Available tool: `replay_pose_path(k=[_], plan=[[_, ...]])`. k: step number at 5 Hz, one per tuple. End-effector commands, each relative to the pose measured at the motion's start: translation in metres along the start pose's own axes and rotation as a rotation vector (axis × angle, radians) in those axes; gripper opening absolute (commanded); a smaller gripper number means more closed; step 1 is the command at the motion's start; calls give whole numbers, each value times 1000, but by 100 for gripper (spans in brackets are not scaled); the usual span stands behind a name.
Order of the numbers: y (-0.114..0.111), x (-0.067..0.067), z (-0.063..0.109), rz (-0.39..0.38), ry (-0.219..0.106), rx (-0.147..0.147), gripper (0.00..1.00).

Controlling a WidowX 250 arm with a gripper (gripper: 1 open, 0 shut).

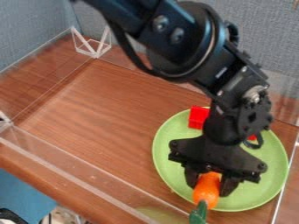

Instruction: Put the carrot on the green plate

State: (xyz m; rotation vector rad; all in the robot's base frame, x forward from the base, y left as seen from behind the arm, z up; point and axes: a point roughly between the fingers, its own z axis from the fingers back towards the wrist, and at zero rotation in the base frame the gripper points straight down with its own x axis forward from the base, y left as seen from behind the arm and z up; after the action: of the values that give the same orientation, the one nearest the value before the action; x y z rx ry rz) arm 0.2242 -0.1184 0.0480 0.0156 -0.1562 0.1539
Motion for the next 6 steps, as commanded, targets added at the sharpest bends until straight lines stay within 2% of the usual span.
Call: replay_pose_path(k=[1, 3, 5, 6], plan=[[-12, -3, 10, 19, -24, 12, 0], [-27, -6, 9, 93, -23, 48, 0], [-7, 6, 36, 44, -40, 49, 0], [-12, 10, 36, 59, -36, 57, 0]])
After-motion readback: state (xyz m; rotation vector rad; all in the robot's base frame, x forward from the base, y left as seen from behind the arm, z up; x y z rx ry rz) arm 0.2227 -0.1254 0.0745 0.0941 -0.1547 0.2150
